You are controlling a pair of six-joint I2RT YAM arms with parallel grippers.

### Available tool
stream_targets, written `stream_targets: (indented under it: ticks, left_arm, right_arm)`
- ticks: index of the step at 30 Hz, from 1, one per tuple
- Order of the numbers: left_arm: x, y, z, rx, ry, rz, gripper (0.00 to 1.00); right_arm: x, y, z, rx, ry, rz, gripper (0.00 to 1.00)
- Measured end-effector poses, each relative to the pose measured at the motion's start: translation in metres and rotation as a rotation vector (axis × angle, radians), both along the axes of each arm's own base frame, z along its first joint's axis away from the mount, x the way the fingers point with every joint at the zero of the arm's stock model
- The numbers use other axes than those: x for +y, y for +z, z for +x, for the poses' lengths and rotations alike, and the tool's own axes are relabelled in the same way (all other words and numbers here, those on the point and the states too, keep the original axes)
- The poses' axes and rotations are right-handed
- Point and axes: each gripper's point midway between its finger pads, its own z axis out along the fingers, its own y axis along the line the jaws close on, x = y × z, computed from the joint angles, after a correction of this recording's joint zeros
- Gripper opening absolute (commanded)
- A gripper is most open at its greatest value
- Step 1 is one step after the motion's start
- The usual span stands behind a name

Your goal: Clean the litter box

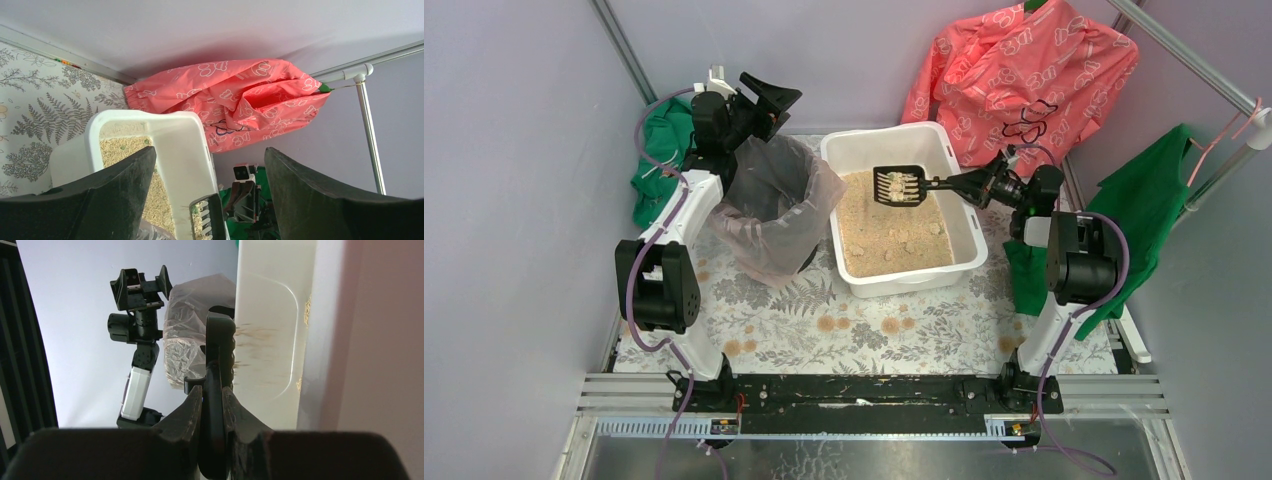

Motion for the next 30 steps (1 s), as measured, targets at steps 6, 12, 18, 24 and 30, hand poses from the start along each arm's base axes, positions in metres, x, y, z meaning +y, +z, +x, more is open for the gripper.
stream_targets:
  ticks: [6,12,18,24,30]
  left_arm:
    - [0.0,0.0,-0.001,-0.002,0.0,0.002,0.87]
    - [0.0,-0.001,-0.001,-0.001,0.0,0.002,0.87]
    - [0.0,-0.001,-0.001,0.0,0.0,0.004,0.87]
    - [0.0,-0.001,-0.001,-0.001,0.0,0.005,0.87]
    - [0.0,-0.001,-0.001,-0.001,0.0,0.006,0.87]
  right_arm:
    - [-0.003,-0.007,0.001,0.012,-0.01,-0.015,0.0]
    - [0.006,-0.017,-0.001,0.037,0.009,-0.034,0.0]
    - [0.007,-0.017,-0.001,0.029,-0.002,-0.053,0.0]
    - [0.006,-0.018,-0.002,0.027,-0.014,-0.075,0.0]
    - [0.001,-0.015,-0.002,0.02,-0.031,-0.057,0.0]
